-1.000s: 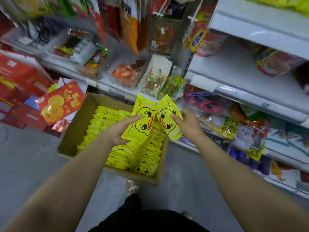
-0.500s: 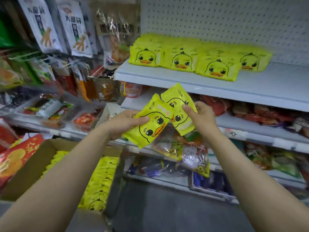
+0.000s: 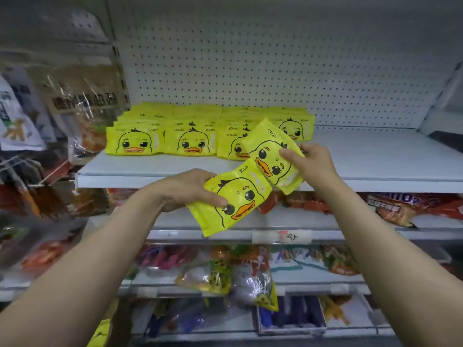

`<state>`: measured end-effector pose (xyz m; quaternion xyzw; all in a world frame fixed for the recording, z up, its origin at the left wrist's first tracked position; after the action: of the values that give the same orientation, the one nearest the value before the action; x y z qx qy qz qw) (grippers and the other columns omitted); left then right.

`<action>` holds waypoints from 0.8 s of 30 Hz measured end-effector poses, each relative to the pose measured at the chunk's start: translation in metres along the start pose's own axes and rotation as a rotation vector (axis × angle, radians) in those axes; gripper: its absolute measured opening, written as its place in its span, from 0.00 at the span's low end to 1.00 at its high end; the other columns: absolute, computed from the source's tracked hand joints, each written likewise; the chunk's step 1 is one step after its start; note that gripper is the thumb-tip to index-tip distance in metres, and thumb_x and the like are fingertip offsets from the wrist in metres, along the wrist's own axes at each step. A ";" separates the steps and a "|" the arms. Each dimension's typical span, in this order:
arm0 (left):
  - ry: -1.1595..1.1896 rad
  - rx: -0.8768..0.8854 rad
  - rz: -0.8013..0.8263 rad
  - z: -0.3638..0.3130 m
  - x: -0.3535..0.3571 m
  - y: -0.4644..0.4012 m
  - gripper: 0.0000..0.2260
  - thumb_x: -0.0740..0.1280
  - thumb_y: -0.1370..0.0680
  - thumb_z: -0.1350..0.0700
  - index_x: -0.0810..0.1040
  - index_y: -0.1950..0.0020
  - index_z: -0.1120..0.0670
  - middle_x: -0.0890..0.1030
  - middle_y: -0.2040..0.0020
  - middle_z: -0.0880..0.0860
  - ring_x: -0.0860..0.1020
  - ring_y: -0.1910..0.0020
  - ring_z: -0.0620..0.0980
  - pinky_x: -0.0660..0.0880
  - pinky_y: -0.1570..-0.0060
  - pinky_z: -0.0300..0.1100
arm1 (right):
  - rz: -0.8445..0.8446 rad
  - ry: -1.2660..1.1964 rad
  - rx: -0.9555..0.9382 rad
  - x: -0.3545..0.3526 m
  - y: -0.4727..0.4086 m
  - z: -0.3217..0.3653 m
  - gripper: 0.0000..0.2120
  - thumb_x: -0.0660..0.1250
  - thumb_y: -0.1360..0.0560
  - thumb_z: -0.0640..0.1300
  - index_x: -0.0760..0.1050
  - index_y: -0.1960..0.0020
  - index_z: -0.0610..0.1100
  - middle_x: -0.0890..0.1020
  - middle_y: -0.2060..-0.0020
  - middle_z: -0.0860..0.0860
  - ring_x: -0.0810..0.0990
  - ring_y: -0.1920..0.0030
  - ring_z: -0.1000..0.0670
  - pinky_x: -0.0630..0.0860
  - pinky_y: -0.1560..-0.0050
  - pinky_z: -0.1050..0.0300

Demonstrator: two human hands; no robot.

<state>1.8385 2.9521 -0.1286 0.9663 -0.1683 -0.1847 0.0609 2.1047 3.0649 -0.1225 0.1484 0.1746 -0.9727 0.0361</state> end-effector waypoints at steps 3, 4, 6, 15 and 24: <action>-0.023 0.039 -0.005 -0.016 -0.012 -0.043 0.12 0.74 0.30 0.65 0.82 0.47 0.61 0.85 0.50 0.57 0.84 0.54 0.51 0.81 0.54 0.43 | -0.002 0.069 0.011 -0.022 -0.038 -0.009 0.11 0.76 0.29 0.52 0.83 0.54 0.45 0.87 0.58 0.49 0.85 0.54 0.47 0.81 0.49 0.47; -0.031 0.042 0.006 -0.021 -0.015 -0.056 0.11 0.74 0.30 0.65 0.83 0.48 0.60 0.85 0.51 0.56 0.84 0.54 0.50 0.80 0.53 0.43 | -0.003 0.104 0.021 -0.030 -0.050 -0.011 0.12 0.76 0.30 0.53 0.83 0.54 0.45 0.86 0.59 0.49 0.85 0.55 0.47 0.81 0.51 0.47; -0.075 0.033 0.047 -0.032 -0.018 -0.079 0.11 0.75 0.31 0.63 0.84 0.49 0.57 0.86 0.51 0.54 0.84 0.52 0.47 0.78 0.48 0.42 | -0.010 0.188 0.039 -0.045 -0.069 -0.018 0.11 0.76 0.30 0.54 0.82 0.55 0.47 0.86 0.59 0.48 0.84 0.57 0.47 0.80 0.53 0.46; -0.243 0.025 -0.008 -0.051 -0.017 -0.158 0.13 0.79 0.32 0.52 0.80 0.52 0.44 0.81 0.48 0.41 0.77 0.46 0.38 0.69 0.45 0.31 | 0.096 0.222 0.072 -0.078 -0.128 -0.051 0.07 0.77 0.29 0.47 0.83 0.54 0.46 0.86 0.62 0.53 0.84 0.63 0.56 0.76 0.65 0.66; -0.197 0.051 -0.110 -0.064 -0.007 -0.191 0.11 0.78 0.32 0.57 0.81 0.53 0.54 0.84 0.51 0.48 0.79 0.46 0.44 0.72 0.44 0.41 | 0.283 0.362 0.018 -0.094 -0.201 -0.077 0.08 0.79 0.33 0.49 0.84 0.59 0.47 0.84 0.63 0.47 0.80 0.63 0.55 0.74 0.58 0.59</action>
<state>1.9139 3.1365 -0.1013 0.9526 -0.1247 -0.2774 0.0092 2.1906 3.2820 -0.0965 0.3438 0.1471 -0.9170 0.1389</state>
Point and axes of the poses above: each hand's wrist, its own y-axis away from the middle knuckle, its own x-axis out of the palm, z = x × y, the point moved 2 cm from there along -y, towards the middle knuckle
